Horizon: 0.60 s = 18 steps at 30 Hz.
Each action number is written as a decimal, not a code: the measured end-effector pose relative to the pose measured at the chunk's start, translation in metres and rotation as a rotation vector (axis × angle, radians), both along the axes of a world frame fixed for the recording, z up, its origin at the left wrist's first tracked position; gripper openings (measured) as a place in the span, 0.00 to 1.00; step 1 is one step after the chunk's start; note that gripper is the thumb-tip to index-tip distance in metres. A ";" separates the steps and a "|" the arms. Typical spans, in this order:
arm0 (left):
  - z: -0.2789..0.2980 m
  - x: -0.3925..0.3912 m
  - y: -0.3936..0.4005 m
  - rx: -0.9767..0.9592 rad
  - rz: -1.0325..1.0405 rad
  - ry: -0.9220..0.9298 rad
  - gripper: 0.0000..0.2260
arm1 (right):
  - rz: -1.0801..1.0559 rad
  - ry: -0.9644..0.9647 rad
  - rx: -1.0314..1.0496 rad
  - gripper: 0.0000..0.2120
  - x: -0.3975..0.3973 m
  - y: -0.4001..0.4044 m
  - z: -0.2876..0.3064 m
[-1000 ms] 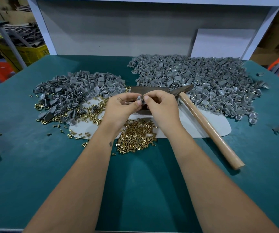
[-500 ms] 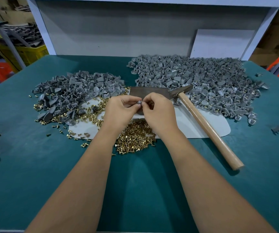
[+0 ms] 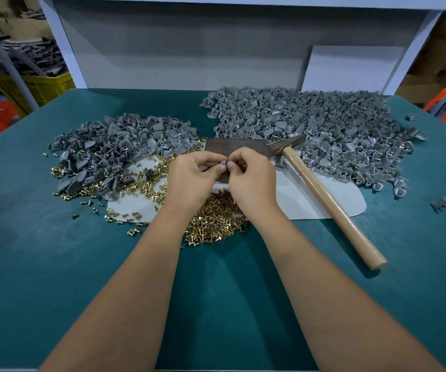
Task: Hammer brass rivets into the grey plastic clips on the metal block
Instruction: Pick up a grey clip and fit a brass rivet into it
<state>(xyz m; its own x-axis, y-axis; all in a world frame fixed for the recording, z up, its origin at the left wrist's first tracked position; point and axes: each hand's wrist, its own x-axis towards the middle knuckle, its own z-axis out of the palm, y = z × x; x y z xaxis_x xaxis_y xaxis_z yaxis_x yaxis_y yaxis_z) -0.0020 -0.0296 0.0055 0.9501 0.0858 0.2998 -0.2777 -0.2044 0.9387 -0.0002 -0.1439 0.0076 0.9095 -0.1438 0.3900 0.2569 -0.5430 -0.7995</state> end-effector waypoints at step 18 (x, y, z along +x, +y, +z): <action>0.006 0.002 0.006 -0.314 0.002 0.177 0.08 | -0.341 -0.073 -0.058 0.11 0.013 -0.015 -0.001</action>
